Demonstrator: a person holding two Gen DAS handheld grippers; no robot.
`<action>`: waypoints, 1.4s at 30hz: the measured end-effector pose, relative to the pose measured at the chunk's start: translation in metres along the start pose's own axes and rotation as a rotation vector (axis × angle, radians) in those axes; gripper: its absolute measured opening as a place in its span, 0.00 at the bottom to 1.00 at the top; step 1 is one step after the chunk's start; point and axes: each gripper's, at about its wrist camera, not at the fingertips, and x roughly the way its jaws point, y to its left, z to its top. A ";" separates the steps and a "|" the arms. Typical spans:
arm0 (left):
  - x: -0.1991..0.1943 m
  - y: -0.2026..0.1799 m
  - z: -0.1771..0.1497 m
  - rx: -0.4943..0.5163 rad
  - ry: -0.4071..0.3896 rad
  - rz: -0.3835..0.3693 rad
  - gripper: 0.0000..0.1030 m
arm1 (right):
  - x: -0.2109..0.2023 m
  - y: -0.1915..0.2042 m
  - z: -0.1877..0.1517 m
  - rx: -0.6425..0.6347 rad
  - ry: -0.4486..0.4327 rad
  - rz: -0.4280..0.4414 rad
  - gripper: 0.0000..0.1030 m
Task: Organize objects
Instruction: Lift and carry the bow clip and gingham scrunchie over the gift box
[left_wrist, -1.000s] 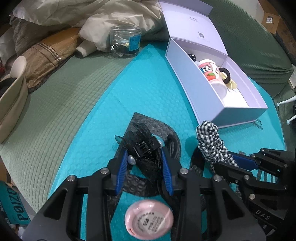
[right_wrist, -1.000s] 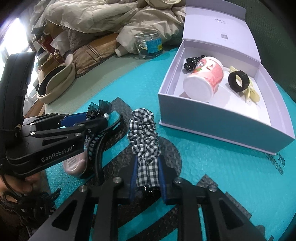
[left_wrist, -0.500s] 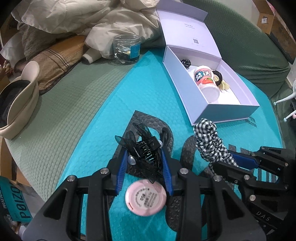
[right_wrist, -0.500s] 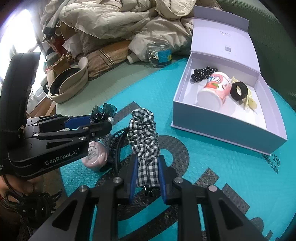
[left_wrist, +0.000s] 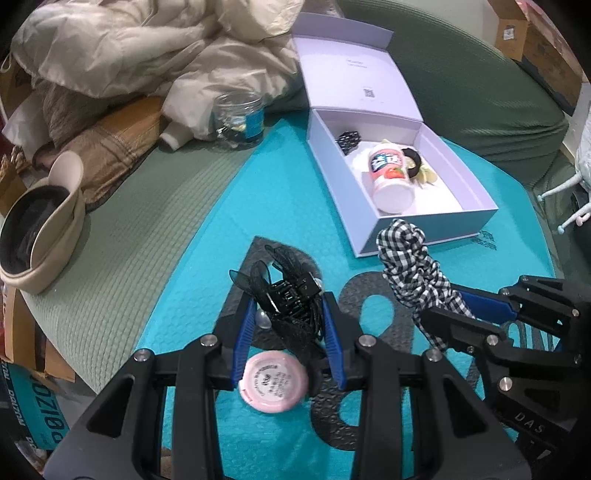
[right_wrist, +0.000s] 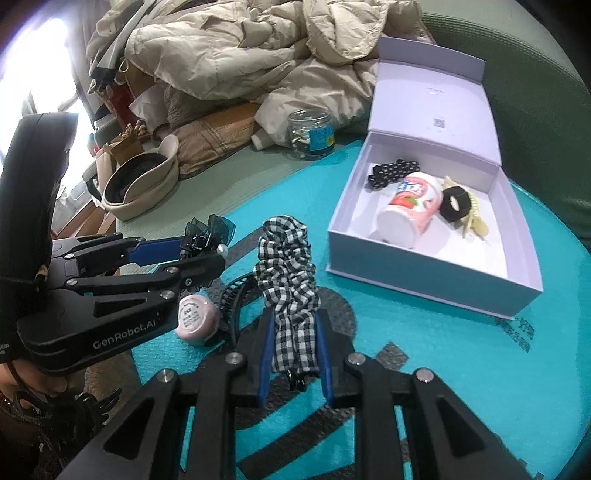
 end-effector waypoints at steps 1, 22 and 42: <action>0.000 -0.003 0.001 0.005 -0.001 -0.002 0.32 | -0.001 -0.002 0.000 0.001 -0.002 -0.004 0.20; 0.018 -0.089 0.026 0.148 0.010 -0.096 0.32 | -0.035 -0.069 -0.014 0.096 -0.024 -0.087 0.20; 0.043 -0.141 0.061 0.248 0.029 -0.184 0.32 | -0.047 -0.115 -0.002 0.151 -0.047 -0.177 0.20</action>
